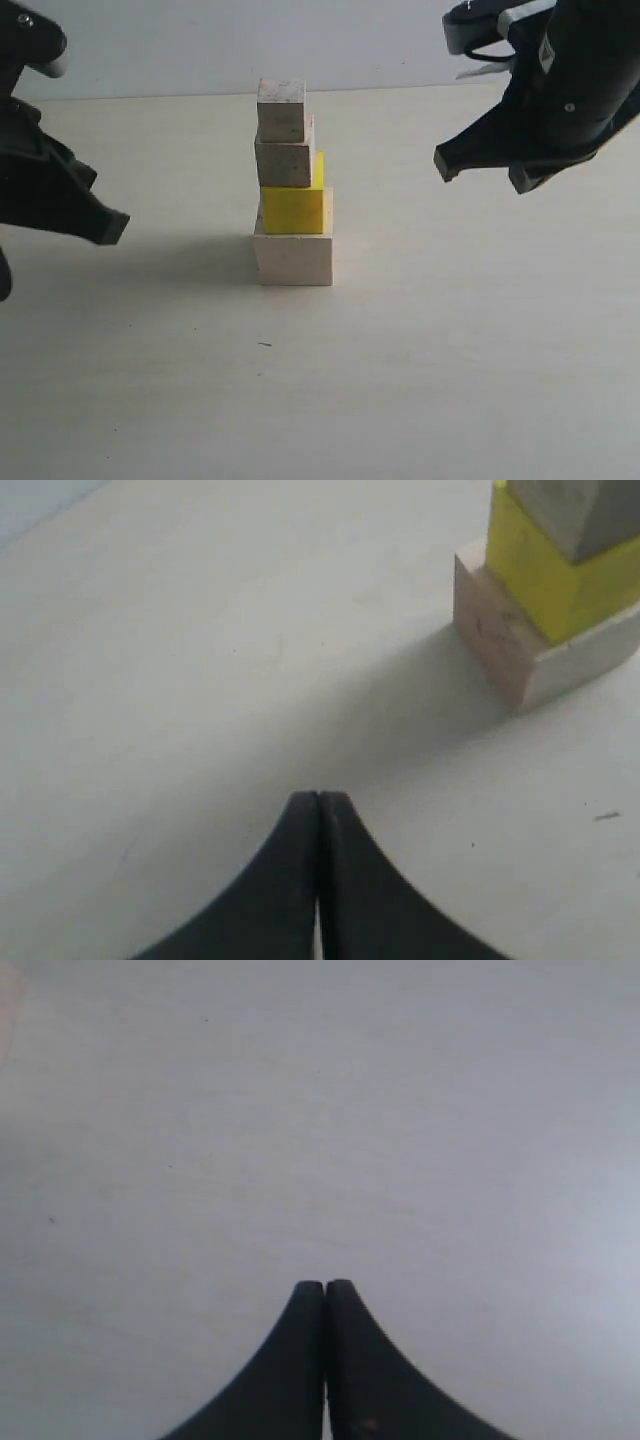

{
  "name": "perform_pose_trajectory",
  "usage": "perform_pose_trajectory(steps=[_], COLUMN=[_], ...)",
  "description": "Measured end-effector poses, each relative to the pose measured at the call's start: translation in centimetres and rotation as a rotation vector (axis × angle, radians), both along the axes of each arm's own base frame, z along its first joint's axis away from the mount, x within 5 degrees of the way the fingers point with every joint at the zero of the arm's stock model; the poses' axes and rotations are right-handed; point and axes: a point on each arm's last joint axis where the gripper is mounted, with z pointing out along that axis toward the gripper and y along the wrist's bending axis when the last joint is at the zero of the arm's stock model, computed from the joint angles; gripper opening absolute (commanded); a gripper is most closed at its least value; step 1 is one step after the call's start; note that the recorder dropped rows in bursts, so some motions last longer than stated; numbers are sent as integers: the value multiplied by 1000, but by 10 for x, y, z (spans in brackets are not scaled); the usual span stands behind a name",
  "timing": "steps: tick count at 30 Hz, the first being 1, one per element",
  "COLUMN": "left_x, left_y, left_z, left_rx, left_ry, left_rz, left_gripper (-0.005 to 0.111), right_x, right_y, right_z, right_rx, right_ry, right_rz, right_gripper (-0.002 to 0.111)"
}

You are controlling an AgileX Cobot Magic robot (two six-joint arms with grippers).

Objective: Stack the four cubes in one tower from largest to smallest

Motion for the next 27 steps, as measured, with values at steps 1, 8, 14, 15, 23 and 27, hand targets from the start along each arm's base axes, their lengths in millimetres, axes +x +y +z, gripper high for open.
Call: perform_pose_trajectory(steps=[1, 8, 14, 15, 23, 27], left_x=[7, 44, 62, 63, 67, 66], left_y=[-1, -12, -29, -31, -40, -47], left_z=[-2, -20, -35, -37, -42, -38], left_rx=[-16, -118, -146, -154, -137, -176], left_ry=[18, 124, 184, 191, 170, 127], left_rz=[1, -91, -212, -225, -369, -455], left_gripper=[0, 0, 0, 0, 0, 0], right_x=[-1, -3, -4, -4, -5, -6], right_y=[0, 4, 7, 7, 10, 13], right_z=[-3, -19, -21, -21, -21, -22], right_rx=[5, 72, 118, 124, 165, 191], right_ry=[2, -9, -8, -9, 3, 16], right_rz=[3, 12, 4, 0, -8, 5], right_gripper=[0, 0, 0, 0, 0, 0])
